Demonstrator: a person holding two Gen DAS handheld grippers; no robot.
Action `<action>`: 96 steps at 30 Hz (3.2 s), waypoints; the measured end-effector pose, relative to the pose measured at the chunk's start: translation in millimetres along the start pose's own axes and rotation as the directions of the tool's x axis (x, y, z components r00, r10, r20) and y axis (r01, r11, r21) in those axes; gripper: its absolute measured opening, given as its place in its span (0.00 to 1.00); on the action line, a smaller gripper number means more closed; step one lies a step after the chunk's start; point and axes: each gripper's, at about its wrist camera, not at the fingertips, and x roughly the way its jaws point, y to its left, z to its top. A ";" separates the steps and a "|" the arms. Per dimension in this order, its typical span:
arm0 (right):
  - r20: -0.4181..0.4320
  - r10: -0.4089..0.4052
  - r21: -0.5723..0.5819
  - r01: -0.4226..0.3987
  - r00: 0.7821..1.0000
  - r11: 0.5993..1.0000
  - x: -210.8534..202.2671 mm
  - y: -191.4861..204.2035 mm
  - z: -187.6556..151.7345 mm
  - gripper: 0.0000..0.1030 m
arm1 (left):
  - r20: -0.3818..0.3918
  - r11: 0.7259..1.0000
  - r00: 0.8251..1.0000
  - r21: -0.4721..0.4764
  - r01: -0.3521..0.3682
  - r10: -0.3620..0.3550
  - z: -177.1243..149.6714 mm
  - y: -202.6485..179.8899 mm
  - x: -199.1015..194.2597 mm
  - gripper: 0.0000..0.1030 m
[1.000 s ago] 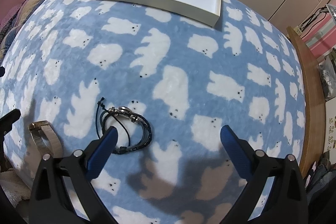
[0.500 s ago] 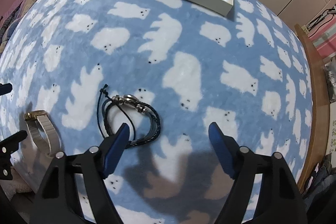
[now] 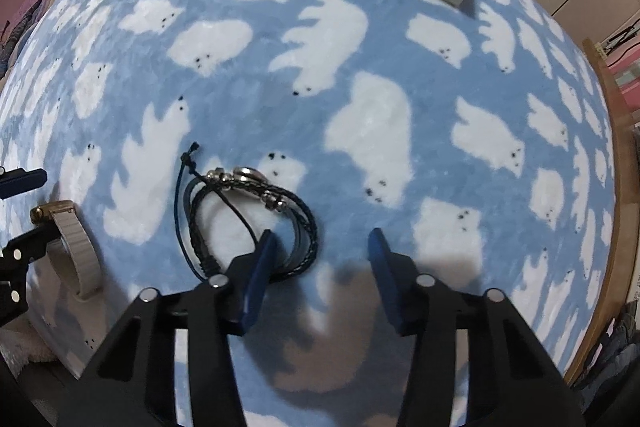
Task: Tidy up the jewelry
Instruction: 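Grasp the watch case with left tool while right tool grasps the leather bracelet, then carry the watch with left tool while right tool carries the leather bracelet into the tray, then open left tool to drop the watch while right tool releases the leather bracelet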
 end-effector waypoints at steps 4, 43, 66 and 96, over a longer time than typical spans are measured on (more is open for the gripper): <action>0.008 0.039 0.003 -0.039 0.999 0.999 3.2 -4.7 4.5 0.29 | -0.014 1.000 1.000 0.008 0.004 -0.004 2.6 -1.9 4.3 0.34; 0.429 -0.130 0.283 0.004 0.894 0.959 -83.3 -84.1 181.2 0.09 | 0.360 0.974 0.930 -0.228 0.018 0.068 244.3 108.5 -48.8 0.11; 0.232 -0.157 0.426 0.045 0.960 0.903 46.9 -107.4 237.1 0.09 | 0.177 0.944 0.975 -0.322 -0.074 0.137 309.5 109.6 79.4 0.12; 0.504 -0.197 0.388 -0.016 0.841 0.921 -74.6 -72.4 149.5 0.90 | 0.445 0.922 0.847 -0.367 -0.124 0.291 200.5 106.6 -64.6 0.97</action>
